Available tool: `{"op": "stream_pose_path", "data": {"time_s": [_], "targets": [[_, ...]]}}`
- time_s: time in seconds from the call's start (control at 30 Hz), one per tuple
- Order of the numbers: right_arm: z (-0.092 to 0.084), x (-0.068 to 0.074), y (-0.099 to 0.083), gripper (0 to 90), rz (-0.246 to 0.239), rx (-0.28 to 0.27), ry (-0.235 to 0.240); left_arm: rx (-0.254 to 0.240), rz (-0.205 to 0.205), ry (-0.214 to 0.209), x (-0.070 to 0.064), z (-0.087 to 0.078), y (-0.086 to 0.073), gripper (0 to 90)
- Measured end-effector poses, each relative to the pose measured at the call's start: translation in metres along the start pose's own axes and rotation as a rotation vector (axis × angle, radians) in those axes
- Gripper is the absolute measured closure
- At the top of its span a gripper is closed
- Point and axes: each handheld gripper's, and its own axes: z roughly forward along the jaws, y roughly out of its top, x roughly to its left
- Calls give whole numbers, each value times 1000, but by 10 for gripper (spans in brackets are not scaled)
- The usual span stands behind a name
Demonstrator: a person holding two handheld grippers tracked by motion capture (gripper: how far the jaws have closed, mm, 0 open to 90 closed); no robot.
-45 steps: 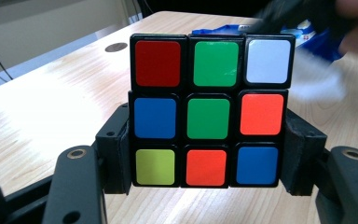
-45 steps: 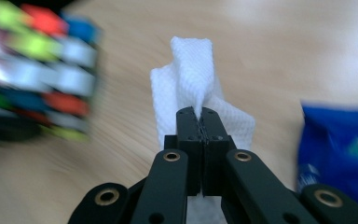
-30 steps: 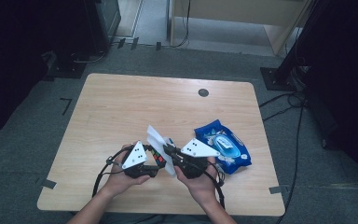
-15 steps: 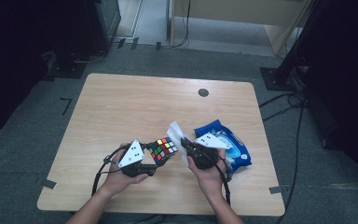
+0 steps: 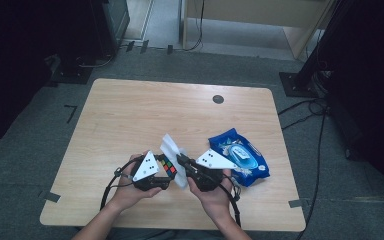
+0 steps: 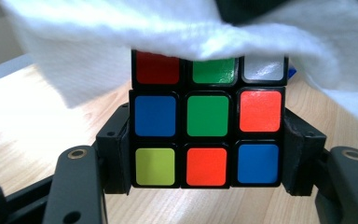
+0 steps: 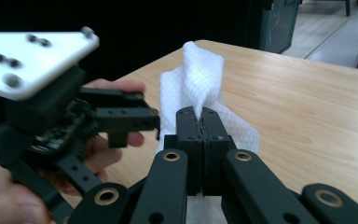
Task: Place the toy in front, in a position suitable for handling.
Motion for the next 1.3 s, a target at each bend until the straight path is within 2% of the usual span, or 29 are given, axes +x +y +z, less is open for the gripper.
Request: {"op": "stream_pose_path", "data": {"time_s": [0.13,0.23,0.33,0.4,0.5,0.6,0.63,0.67,0.77,0.87,0.97,1.03,1.13,1.3], "targets": [[1,-7,-2,898,-7,9,-32,-11,-4,-2,1,-1,1,346],[3,-17,-7,899,-24,29,-76,-8,-2,-2,1,-2,0,347],[7,-30,-14,899,4,63,-117,-36,-21,-18,2,-4,2,347],[12,-40,-22,899,13,114,-142,-62,-33,-26,4,-7,4,347],[17,-55,-33,899,49,154,-194,-59,-35,-16,7,-9,4,347],[12,-67,-32,895,75,137,-228,-55,-51,-1,11,-9,1,347],[8,-69,-30,879,87,122,-233,-54,-57,4,12,-8,0,347],[5,-69,-27,823,99,107,-238,-54,-59,12,12,-8,0,347],[-3,-68,-20,612,153,57,-206,-56,-68,36,14,-8,-1,346],[-8,-59,-11,467,224,4,-119,-58,-78,58,15,-8,-2,347],[-8,-44,-4,323,277,-5,-38,-55,-87,78,16,-8,-3,347],[-5,-34,-1,251,311,11,2,-55,-90,86,14,-6,-3,346],[5,-25,-3,206,378,31,39,-54,-87,99,10,-2,-3,346],[19,-23,-11,210,457,63,55,-65,-87,100,3,1,-2,346]]}}
